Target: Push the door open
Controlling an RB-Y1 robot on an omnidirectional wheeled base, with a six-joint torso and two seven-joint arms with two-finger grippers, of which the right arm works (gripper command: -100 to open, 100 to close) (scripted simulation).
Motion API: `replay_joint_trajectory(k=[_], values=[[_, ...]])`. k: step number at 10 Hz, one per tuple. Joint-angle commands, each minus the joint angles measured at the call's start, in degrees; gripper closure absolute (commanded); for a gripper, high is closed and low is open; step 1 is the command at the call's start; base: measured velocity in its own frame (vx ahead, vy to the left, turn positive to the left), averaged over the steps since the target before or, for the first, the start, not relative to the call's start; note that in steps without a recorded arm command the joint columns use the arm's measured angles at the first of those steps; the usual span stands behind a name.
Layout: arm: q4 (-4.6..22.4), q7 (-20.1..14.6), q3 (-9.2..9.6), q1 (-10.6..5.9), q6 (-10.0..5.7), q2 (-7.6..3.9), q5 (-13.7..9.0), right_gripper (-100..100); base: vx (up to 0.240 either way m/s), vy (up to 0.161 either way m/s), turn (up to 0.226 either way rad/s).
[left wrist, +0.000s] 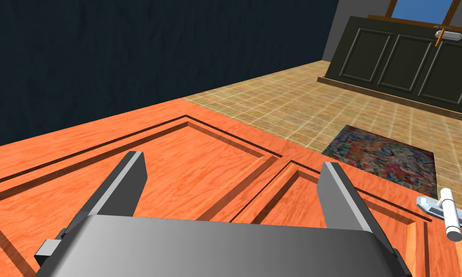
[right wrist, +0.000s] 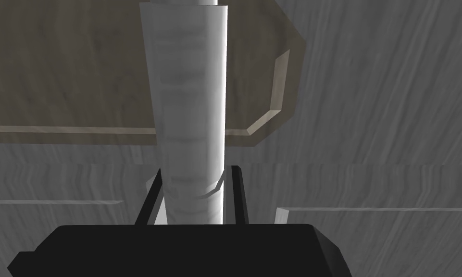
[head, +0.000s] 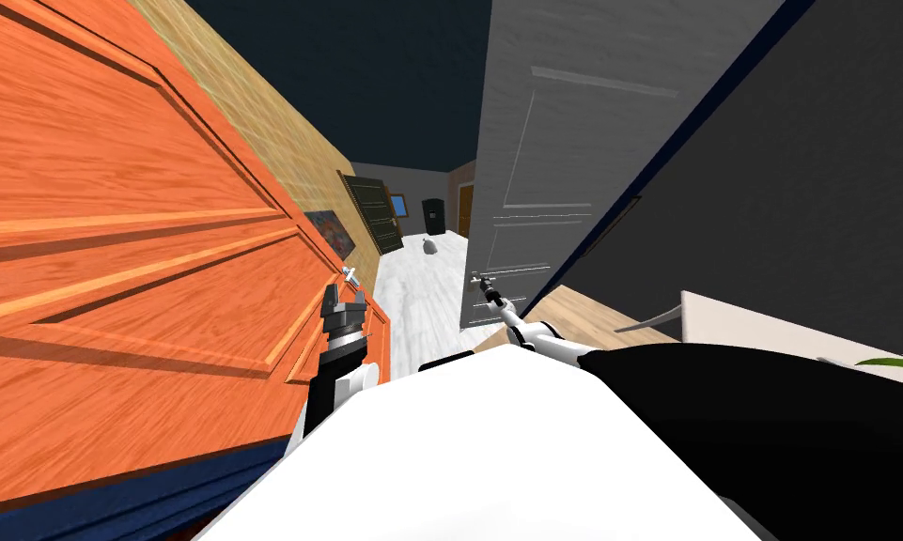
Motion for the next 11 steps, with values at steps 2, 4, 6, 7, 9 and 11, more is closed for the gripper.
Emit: replay_joint_trajectory(k=[2, 4, 6, 7, 9, 11], values=[[-0.42, 0.98, -2.04, 0.4, 0.66, -1.0, -0.87, 100, 0.177, 0.124, -0.081], [-0.42, 0.98, -2.04, 0.4, 0.66, -1.0, -0.87, 100, 0.081, 0.053, -0.017], [-0.23, 1.86, -3.54, 0.63, 0.93, -1.39, -1.55, 100, 0.162, 0.106, -0.061], [-0.15, 2.17, -4.08, 0.71, 1.03, -1.53, -1.79, 100, 0.165, 0.107, -0.078], [-0.04, 2.68, -4.95, 0.85, 1.2, -1.75, -2.18, 100, 0.2, 0.102, -0.057], [0.07, 3.15, -5.76, 0.97, 1.35, -1.96, -2.55, 100, 0.172, 0.088, -0.046]])
